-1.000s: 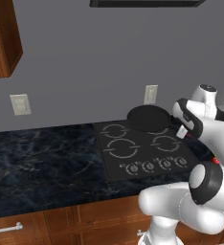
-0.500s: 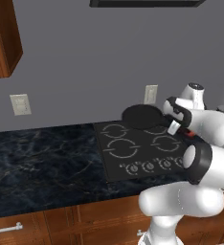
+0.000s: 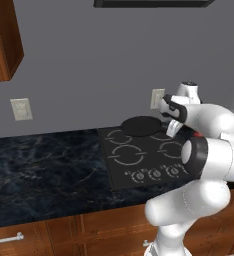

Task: Place the pan on the rear left burner on the stove. Then place the tomato and the onion in the pan and turn on the rear left burner.

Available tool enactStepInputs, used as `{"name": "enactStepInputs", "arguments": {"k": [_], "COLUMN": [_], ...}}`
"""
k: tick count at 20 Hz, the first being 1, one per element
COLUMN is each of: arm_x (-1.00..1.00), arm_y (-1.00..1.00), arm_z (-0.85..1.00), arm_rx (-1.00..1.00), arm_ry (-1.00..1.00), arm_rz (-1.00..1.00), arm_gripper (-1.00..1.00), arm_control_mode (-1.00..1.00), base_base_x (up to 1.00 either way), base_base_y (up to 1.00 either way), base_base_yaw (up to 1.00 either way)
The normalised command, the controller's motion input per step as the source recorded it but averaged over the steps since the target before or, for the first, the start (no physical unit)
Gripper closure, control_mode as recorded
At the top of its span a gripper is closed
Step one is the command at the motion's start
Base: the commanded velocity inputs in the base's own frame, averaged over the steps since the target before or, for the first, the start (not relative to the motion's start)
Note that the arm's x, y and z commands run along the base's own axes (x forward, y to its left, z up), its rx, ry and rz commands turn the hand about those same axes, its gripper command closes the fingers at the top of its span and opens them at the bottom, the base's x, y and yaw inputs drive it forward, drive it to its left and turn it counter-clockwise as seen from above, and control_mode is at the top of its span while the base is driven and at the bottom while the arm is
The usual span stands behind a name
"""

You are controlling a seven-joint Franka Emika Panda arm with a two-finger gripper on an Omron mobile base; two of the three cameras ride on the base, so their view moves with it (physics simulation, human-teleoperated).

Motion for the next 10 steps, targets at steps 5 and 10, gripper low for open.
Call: {"name": "enactStepInputs", "arguments": {"k": [5, 10], "arm_x": [0.22, 0.1], "arm_y": [0.27, 0.2], "arm_z": [0.0, -0.09], "arm_rx": [0.0, 0.0], "arm_ry": [0.05, 0.0], "arm_rz": [0.0, 0.0], "arm_gripper": [1.0, 1.0], "arm_control_mode": [-1.0, -1.0], "base_base_x": [0.0, 0.0], "base_base_y": [0.0, 0.0], "base_base_yaw": [0.0, 0.0]}}
